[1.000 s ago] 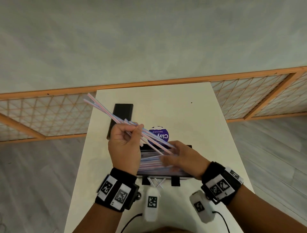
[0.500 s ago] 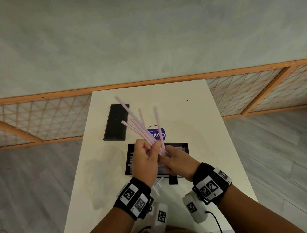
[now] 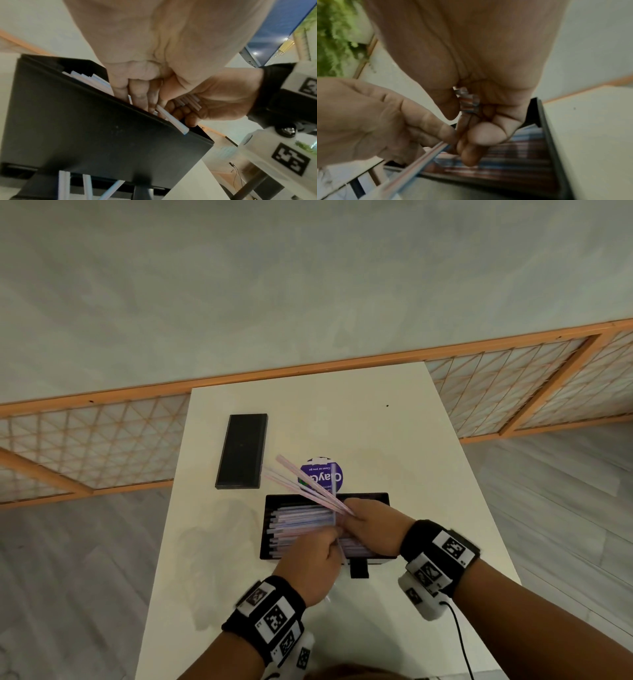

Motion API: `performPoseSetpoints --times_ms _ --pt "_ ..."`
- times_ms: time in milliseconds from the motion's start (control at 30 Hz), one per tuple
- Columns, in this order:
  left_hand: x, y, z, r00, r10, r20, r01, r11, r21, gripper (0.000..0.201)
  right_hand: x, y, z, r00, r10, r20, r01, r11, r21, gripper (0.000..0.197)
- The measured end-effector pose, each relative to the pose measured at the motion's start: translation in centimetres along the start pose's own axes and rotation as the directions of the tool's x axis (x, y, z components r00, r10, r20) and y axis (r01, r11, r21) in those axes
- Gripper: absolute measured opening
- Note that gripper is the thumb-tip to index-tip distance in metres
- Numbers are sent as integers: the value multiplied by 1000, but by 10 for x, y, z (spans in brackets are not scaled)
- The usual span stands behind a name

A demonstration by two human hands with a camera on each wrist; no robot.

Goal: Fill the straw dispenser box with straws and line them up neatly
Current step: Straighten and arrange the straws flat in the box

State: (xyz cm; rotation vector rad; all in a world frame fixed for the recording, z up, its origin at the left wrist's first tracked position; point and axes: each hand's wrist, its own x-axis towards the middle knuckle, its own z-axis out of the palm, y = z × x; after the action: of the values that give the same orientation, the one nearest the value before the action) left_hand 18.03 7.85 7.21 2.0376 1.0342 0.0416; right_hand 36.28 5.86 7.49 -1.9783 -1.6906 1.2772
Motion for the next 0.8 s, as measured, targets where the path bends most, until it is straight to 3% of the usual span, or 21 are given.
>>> performPoseSetpoints --times_ms 133,233,333,467,600,667,733,800 --pt "-2 -1 3 999 -5 -31 0 989 -148 30 1 -7 3 999 -23 -48 31 986 166 23" --pt "-7 3 -1 999 34 2 -33 974 -226 49 2 -8 3 996 11 -86 14 959 284 23" --pt "-11 3 -4 993 115 29 -114 992 -50 65 0 -16 4 998 -13 -69 38 930 367 24" --pt "-11 -5 -9 985 171 28 -173 979 107 46 0 -23 6 999 45 18 -48 840 540 27" --pt "-13 -8 -26 974 200 -107 -189 976 107 41 -2 -17 -1 996 34 86 -83 734 674 21" --pt "-18 -10 -39 961 143 -239 -129 989 73 38 -5 -11 -10 996 -16 84 -30 853 521 25" --pt "-21 -14 -51 930 84 -357 -66 996 62 27 -7 -4 -16 993 -100 57 96 992 79 27" --pt "-22 -21 -60 908 42 -416 -13 997 74 22 -6 4 -16 989 -134 62 145 958 -246 25"
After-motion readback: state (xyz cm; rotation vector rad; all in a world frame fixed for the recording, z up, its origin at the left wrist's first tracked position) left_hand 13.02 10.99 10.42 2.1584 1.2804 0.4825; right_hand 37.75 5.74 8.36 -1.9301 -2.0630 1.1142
